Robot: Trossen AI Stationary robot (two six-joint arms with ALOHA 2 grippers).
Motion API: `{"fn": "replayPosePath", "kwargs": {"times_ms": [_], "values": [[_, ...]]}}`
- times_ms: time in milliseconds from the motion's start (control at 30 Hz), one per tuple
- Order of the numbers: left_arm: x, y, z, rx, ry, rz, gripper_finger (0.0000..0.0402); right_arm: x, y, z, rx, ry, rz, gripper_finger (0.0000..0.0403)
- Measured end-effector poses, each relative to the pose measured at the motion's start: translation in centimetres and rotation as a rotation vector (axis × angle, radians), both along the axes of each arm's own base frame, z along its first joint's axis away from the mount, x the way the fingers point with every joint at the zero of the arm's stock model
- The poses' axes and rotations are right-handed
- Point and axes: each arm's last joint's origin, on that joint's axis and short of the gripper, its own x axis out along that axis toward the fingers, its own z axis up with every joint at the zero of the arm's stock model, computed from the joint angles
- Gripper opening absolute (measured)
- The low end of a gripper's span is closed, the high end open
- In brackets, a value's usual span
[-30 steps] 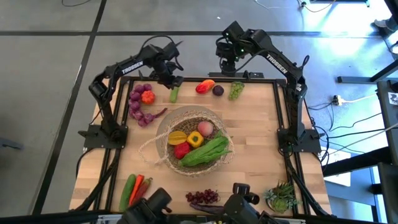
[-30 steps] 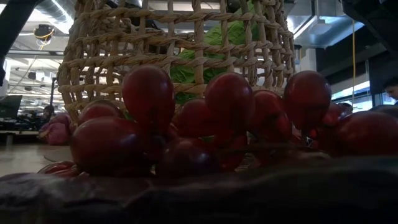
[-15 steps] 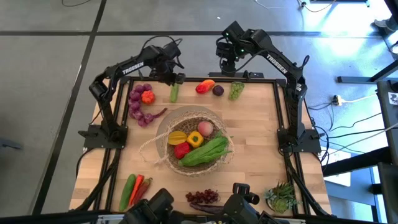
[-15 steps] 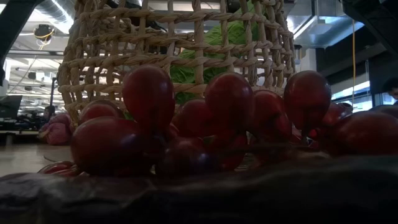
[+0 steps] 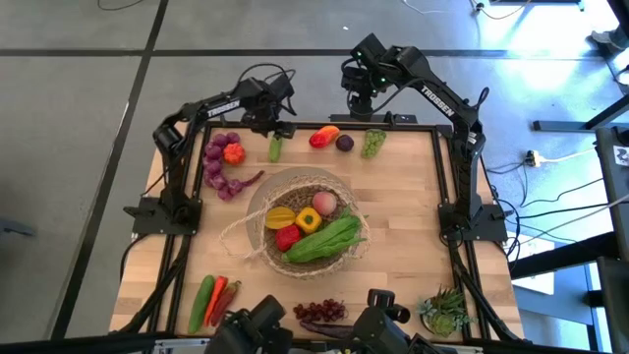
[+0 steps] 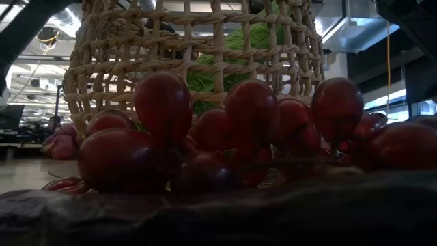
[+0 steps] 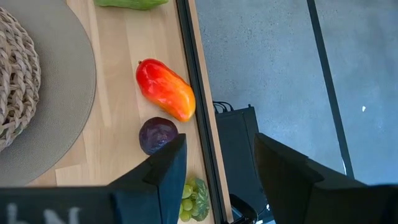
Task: Build produce basket
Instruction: Put the top green cucumber into the brown basket
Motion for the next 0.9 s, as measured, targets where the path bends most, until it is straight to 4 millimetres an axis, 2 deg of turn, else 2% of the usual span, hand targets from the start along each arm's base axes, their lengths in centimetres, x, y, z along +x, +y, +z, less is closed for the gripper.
{"fn": "replayPosePath", "kwargs": {"times_ms": [200, 533, 767, 900], "values": [[0.8, 0.7, -3.1, -0.053, 0.050, -0.005, 0.0187, 0.0, 0.0, 0.0, 0.000, 0.000, 0.000, 0.0180], [1.6, 1.5, -6.9, -0.100, 0.099, -0.007, 0.0187, 0.0, 0.0, 0.0, 0.000, 0.000, 0.000, 0.0180], [1.7, 1.5, -7.4, -0.083, 0.131, -0.008, 0.0187, 0.0, 0.0, 0.0, 0.000, -0.001, 0.000, 0.0180], [1.8, 1.3, -7.4, -0.059, 0.156, -0.074, 0.0187, 0.0, 0.0, 0.0, 0.000, -0.001, 0.000, 0.0180]]}}
